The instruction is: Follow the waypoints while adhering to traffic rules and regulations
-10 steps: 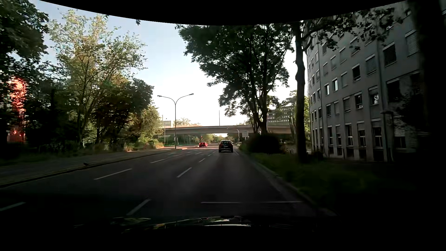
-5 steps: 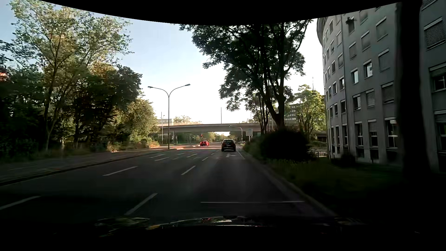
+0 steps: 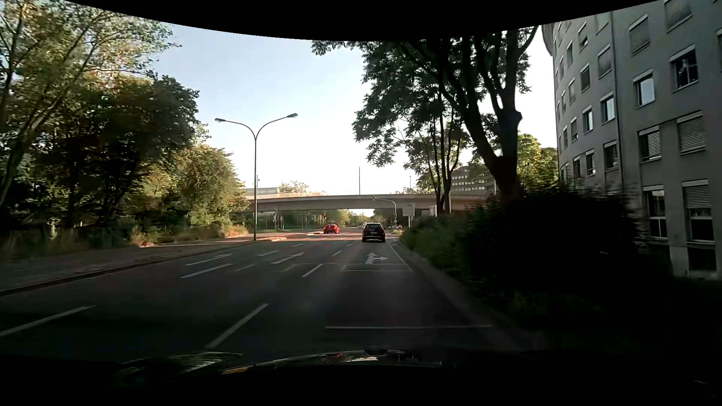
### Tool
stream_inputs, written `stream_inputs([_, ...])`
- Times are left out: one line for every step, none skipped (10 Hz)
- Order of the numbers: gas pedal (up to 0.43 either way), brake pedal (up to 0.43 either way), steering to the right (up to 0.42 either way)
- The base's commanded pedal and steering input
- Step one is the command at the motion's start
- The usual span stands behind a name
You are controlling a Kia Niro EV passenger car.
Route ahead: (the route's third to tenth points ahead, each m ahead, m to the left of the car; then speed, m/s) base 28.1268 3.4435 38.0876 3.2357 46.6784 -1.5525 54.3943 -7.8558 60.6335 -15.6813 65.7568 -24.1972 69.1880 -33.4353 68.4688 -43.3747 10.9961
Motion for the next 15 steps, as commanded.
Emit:
stream_inputs([0.0,0.0,-0.004])
stream_inputs([0.0,0.0,-0.004])
stream_inputs([0.0,0.0,-0.004])
stream_inputs([0.0,0.0,-0.004])
stream_inputs([0.0,0.0,-0.004])
stream_inputs([0.0,0.0,-0.004])
stream_inputs([0.0,0.0,-0.004])
stream_inputs([0.0,0.0,-0.002])
stream_inputs([0.0,0.0,0.0])
stream_inputs([0.0,0.0,0.002])
stream_inputs([0.0,0.0,0.005])
stream_inputs([0.0,0.0,0.006])
stream_inputs([0.0,0.0,0.007])
stream_inputs([0.0,0.0,0.009])
stream_inputs([0.0,0.0,0.012])
